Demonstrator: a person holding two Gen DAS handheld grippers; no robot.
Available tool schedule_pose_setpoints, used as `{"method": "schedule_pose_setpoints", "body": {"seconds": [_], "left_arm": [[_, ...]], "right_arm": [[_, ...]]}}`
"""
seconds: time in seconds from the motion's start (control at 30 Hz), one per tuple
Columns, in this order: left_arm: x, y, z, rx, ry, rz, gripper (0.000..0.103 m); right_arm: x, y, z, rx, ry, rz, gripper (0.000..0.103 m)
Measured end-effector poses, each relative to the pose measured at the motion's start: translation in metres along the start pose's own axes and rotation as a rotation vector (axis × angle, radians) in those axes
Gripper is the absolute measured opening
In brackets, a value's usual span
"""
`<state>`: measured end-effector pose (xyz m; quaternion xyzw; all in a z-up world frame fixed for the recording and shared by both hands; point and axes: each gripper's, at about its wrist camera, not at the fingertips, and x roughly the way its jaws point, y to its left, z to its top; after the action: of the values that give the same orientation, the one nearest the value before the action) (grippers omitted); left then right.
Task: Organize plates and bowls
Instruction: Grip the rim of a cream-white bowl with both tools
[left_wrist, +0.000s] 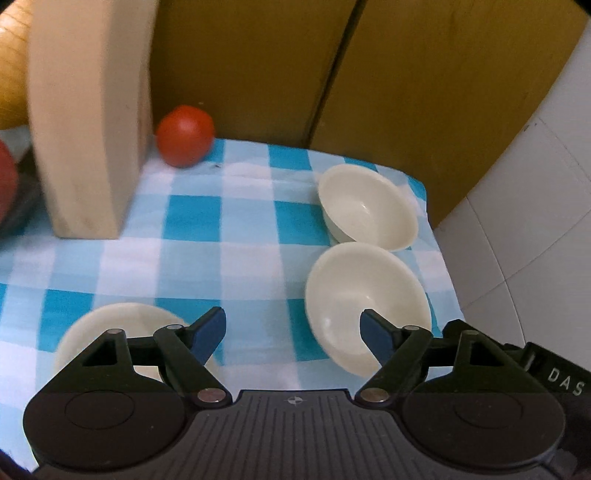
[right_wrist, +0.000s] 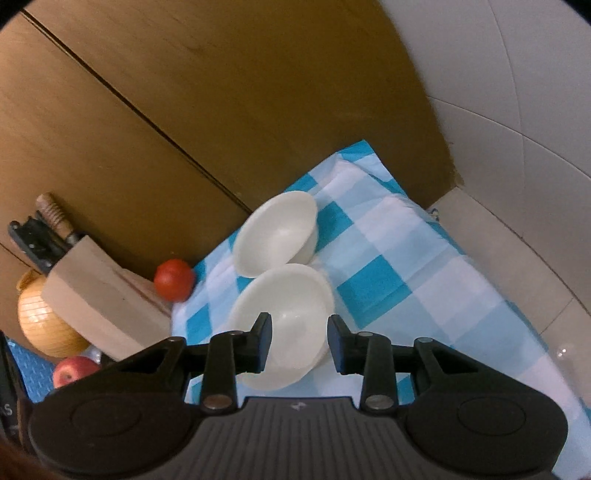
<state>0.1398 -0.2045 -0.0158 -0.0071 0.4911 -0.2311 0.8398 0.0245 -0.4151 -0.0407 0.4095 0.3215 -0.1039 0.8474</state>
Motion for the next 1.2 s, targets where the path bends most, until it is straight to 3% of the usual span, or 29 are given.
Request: {"method": "schedule_pose_setpoints", "body": {"seconds": [0.23,0.33,0.4,0.53,0.6,0.7,0.87,1.2], "left_arm": [[0.022,-0.013,0.000,0.035,0.020,0.008,0.082],[0.030,-0.014,-0.002,0.051,0.036,0.021,0.075],[0.034,-0.015,-0.003,0.053,0.047,0.027,0.066],[0.040,-0.016,-0.005,0.067,0.059,0.059,0.059],[0.043,-0.016,-0.007,0.076,0.066,0.069,0.043],[0.046,-0.016,-0.007,0.075,0.087,0.051,0.032],[0.046,-0.019,-0.009,0.103,0.082,0.066,0.026],[0.038,-0.027,-0.011,0.138,0.054,0.093,0.027]], "right_arm": [[0.018,-0.011,0.008,0.038,0.033,0.000,0.033],[0.025,-0.010,0.007,0.037,0.054,0.003,0.033],[0.031,-0.011,0.006,0.037,0.073,0.002,0.033],[0.043,-0.012,0.001,0.029,0.115,0.003,0.031],[0.046,-0.012,-0.001,0.033,0.135,0.008,0.024],[0.050,-0.014,-0.003,0.036,0.154,0.014,0.019],[0.051,-0.016,-0.006,0.032,0.167,0.025,0.016],[0.042,-0.011,-0.008,0.004,0.156,0.038,0.016]]}}
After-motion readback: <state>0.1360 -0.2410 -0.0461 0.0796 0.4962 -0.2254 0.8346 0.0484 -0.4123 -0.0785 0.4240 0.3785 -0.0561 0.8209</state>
